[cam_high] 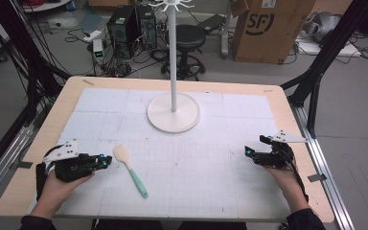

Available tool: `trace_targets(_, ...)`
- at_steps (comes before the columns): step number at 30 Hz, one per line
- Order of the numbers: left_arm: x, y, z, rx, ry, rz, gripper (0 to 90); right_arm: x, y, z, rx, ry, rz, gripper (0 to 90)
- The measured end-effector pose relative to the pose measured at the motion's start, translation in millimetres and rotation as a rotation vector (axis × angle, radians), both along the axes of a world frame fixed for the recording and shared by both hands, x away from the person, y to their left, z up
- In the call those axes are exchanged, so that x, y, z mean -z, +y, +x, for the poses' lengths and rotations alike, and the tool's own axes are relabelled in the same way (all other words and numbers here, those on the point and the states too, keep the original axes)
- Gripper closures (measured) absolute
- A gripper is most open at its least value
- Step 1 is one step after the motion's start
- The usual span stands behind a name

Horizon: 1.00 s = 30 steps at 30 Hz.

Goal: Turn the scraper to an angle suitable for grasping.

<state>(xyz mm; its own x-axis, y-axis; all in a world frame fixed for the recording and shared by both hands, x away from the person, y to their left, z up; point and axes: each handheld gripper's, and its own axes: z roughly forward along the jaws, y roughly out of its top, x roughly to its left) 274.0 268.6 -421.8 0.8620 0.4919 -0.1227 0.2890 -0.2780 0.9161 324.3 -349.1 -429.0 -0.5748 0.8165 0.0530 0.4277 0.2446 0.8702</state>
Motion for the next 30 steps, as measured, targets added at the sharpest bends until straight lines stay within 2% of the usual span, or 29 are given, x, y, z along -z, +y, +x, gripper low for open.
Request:
trace_targets(3, 3.2, -10.3, -1.5, 0.049, 0.017, 0.034, 89.7, 0.0, 0.5, -0.1, -0.002, 0.003, 0.001, 16.8)
trace_targets(9, 9.5, -28.5, -3.1, 0.113, 0.044, 0.118, 89.8, 0.1, 0.7, -0.1, -0.003, 0.000, -0.005, 16.9)
trace_targets(12, 13.3, -35.3, -3.7, 0.138, 0.054, 0.164, 89.8, 0.1, 0.8, -0.2, -0.003, 0.001, -0.007, 16.9)
trace_targets(14, 16.6, -41.7, -4.1, 0.164, 0.059, 0.209, 89.8, 0.2, 1.1, -0.2, -0.001, 0.000, -0.007, 16.9)
trace_targets(20, 19.6, -51.5, -4.9, 0.196, 0.061, 0.249, 89.8, 0.3, 1.3, -0.2, -0.002, 0.004, -0.009, 16.8)
trace_targets(24, 23.2, -61.1, -4.2, 0.211, 0.066, 0.297, 89.8, 0.8, 1.8, 0.1, -0.007, 0.003, -0.013, 16.9)
trace_targets(30, 24.1, -68.3, -2.7, 0.215, 0.060, 0.294, 89.8, 0.9, 2.6, -0.1, -0.005, 0.007, -0.014, 16.9)
